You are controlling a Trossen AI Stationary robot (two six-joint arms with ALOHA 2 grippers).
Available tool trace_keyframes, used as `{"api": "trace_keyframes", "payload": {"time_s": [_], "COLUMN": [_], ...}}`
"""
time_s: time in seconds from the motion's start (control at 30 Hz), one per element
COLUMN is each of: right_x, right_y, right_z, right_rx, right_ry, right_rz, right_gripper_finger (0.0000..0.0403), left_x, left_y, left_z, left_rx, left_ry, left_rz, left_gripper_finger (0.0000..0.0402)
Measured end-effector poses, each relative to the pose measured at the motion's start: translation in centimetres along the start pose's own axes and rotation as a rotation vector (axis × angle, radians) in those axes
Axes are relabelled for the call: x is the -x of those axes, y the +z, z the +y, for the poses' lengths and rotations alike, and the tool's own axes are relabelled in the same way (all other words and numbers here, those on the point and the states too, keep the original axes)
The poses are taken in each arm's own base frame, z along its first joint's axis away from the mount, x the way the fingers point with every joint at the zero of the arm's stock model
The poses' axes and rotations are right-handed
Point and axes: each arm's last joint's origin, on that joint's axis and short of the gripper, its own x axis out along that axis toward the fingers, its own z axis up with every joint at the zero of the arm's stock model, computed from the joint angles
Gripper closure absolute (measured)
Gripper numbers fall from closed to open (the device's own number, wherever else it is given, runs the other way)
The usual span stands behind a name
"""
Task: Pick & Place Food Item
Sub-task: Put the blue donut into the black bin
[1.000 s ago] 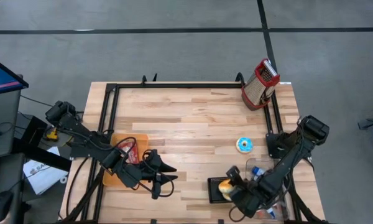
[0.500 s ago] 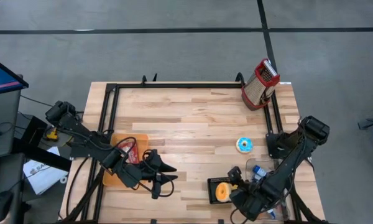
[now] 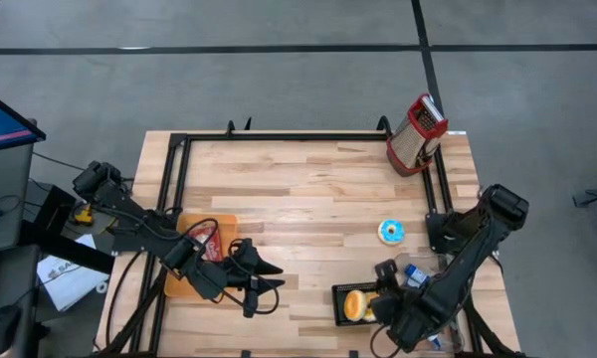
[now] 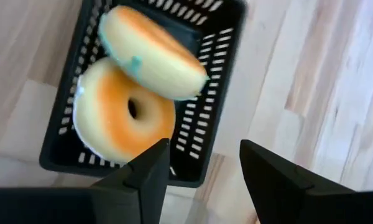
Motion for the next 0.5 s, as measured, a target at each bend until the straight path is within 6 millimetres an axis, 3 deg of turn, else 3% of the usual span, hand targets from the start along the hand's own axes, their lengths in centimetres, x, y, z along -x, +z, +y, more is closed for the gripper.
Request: {"api": "trace_keyframes", "payload": {"time_s": [0.17,0.37,0.5], "right_x": [1.3,2.7,2.2], "right_y": [0.0,-0.7,-1.0], "right_z": [-2.8,-9.8,-14.9], "right_rx": [-0.306,-0.785,-0.995], "right_ry": [-0.06,-0.127,-0.064], "right_rz": [-0.046,-0.045,0.036], "right_gripper_finger": [0.0216,0.0213,0.0209], "left_x": [0.0,0.0,0.0], "left_y": [0.0,0.1,0.1], "left_z": [0.0,0.1,0.1], "left_rx": [-0.004,-0.005,-0.021], "left_ry": [0.007,0.026,0.031], "left_rz": [-0.007,-0.022,-0.029], "left_gripper_finger": [0.0266,0.0266,0.0266]}}
